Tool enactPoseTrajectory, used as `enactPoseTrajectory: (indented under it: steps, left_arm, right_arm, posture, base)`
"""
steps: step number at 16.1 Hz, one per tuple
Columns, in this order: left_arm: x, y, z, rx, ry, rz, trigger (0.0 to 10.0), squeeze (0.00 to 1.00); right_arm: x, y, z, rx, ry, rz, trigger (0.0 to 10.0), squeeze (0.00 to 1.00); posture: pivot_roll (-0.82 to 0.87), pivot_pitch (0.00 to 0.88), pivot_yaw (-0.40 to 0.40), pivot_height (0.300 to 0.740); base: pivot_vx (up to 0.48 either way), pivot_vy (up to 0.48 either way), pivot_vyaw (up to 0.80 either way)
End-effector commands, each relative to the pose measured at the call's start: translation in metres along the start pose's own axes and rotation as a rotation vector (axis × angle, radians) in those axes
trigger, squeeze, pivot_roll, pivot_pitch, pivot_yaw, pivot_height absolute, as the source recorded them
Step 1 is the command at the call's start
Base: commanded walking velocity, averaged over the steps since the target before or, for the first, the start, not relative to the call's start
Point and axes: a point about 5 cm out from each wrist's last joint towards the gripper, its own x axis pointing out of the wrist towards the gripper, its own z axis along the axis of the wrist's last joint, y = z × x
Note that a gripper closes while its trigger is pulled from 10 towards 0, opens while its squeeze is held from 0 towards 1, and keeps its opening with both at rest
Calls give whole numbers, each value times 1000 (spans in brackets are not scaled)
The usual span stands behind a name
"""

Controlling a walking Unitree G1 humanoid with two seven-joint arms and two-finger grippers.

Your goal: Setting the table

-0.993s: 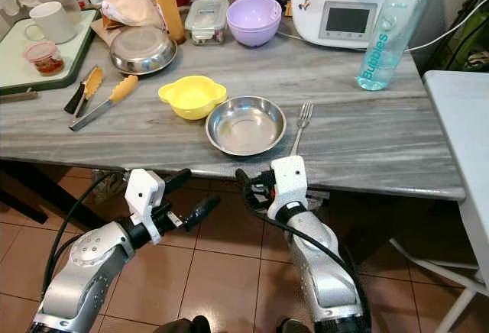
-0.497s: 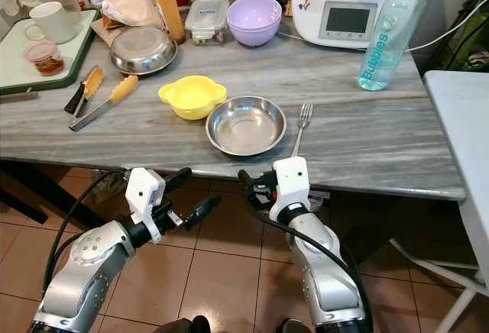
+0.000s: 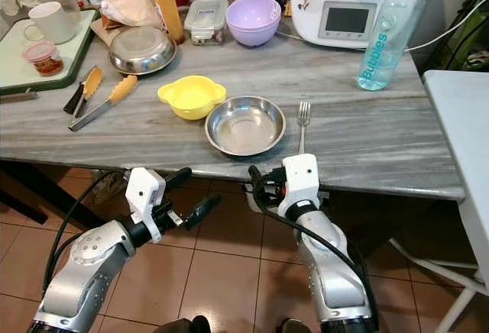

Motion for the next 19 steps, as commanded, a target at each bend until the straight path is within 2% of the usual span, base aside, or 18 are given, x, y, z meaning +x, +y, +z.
enactPoseTrajectory:
  steps: [1, 6, 9, 11, 14, 16, 18, 19]
  left_arm:
    - [-2, 3, -4, 6, 24, 5, 10000, 0]
    - [-5, 8, -3, 17, 18, 29, 10000, 0]
    - [-5, 7, 2, 15, -11, 32, 10000, 0]
    - [-4, 6, 8, 8, -51, 45, 10000, 0]
    - [-3, 6, 12, 1, -91, 91, 10000, 0]
    - [-5, 9, 14, 5, -117, 157, 10000, 0]
    - [-8, 18, 9, 31, -103, 287, 10000, 0]
    - [-8, 20, 9, 33, -101, 331, 10000, 0]
  right_arm:
    - [0, 5, 9, 2, -46, 18, 10000, 0]
    - [-1, 23, 41, -38, -213, 112, 10000, 0]
    - [-5, 24, 55, -54, -255, 110, 10000, 0]
    - [-9, 22, 60, -100, -272, 102, 10000, 0]
    - [-18, 3, 54, -104, -231, 27, 10000, 0]
    - [-23, -5, 51, -126, -206, -16, 10000, 0]
    - [-31, -18, 43, -172, -190, -133, 10000, 0]
    - [-33, -20, 38, -112, -175, -135, 10000, 0]
  posture:
    - [-51, 150, 98, 740]
    - [-44, 142, 97, 740]
    - [-51, 141, 93, 740]
    - [-51, 138, 86, 740]
    - [-56, 129, 75, 740]
    - [-61, 119, 67, 740]
    - [-63, 114, 67, 740]
    - [-65, 113, 73, 740]
  base:
    - [0, 0, 0]
    - [0, 0, 0]
    - [0, 0, 0]
    - [0, 0, 0]
    - [0, 0, 0]
    - [0, 0, 0]
    - [0, 0, 0]
    - [0, 0, 0]
